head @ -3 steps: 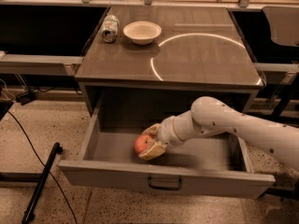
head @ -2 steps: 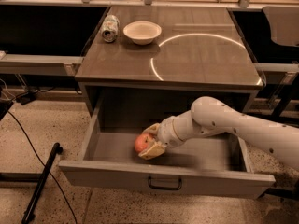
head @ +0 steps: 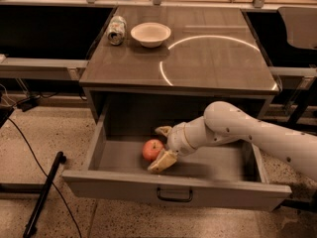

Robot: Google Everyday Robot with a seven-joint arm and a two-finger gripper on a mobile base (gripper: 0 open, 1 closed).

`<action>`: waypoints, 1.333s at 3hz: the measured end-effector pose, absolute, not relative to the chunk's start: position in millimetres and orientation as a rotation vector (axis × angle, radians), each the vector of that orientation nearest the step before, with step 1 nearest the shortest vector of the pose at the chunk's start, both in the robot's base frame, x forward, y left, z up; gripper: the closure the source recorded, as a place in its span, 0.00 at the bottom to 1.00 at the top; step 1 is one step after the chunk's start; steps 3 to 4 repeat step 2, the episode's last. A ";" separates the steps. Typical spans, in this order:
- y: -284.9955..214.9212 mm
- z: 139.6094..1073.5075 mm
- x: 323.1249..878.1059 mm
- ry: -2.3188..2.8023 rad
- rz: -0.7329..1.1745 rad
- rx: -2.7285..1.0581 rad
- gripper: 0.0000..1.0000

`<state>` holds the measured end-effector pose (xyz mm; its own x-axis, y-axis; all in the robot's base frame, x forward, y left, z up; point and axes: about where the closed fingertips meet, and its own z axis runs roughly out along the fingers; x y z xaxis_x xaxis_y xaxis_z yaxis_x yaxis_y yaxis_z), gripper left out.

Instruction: Place apple into top drawer

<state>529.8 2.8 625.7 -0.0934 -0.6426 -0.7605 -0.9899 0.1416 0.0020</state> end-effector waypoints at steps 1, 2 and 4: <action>-8.6 657.5 535.6 1.747 0.722 -1.540 0.00; -42.5 715.1 532.5 1.658 0.705 -1.490 0.00; -42.5 715.1 532.5 1.658 0.705 -1.490 0.00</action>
Offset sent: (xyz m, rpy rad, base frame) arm -0.0004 -0.0844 0.1390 0.1735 -0.1819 -0.0359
